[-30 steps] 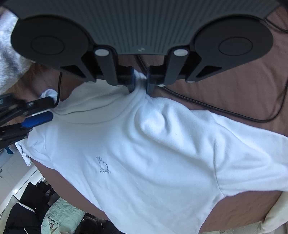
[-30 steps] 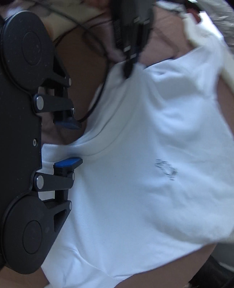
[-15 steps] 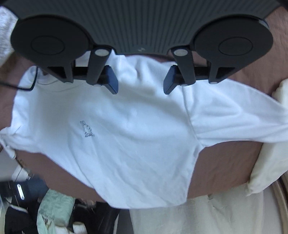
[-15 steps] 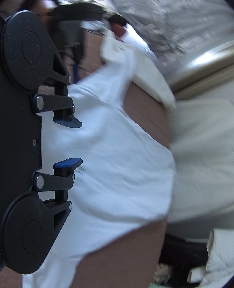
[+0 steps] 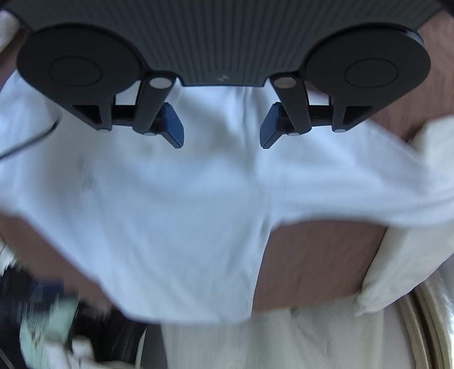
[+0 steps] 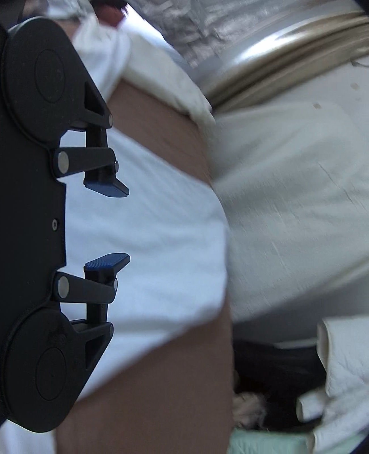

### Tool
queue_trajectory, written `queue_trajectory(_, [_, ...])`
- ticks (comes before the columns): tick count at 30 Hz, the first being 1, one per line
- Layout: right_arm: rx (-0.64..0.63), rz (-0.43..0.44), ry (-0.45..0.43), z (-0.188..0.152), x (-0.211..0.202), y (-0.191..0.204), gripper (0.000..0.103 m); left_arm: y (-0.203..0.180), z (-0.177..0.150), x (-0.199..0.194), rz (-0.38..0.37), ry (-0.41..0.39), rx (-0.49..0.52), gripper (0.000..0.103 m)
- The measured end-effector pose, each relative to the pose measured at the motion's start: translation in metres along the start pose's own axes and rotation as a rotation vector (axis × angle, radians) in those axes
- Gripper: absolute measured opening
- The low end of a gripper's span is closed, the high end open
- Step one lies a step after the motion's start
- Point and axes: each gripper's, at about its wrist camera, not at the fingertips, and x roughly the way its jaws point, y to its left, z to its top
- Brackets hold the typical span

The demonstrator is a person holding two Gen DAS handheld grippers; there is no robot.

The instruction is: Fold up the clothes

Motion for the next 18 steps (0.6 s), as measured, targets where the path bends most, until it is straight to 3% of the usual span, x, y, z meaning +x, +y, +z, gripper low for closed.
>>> queue_trajectory(8, [0.273, -0.132, -0.036, -0.016, 0.049, -0.105, 0.054, -0.048, 0.087, 0.075, -0.036, 0.026, 0.117, 0.061])
queue_trajectory(12, [0.196, -0.167, 0.09, -0.014, 0.079, -0.117, 0.057, -0.066, 0.113, 0.104, -0.059, 0.034, 0.124, 0.061])
queue_trajectory(16, [0.159, -0.111, 0.049, -0.008, 0.094, -0.116, 0.058, -0.07, 0.124, 0.127, -0.095, 0.05, 0.117, 0.061])
queue_trajectory(18, [0.147, -0.064, 0.02, -0.009, 0.097, -0.115, 0.049, -0.07, 0.127, 0.133, -0.105, 0.04, 0.114, 0.061])
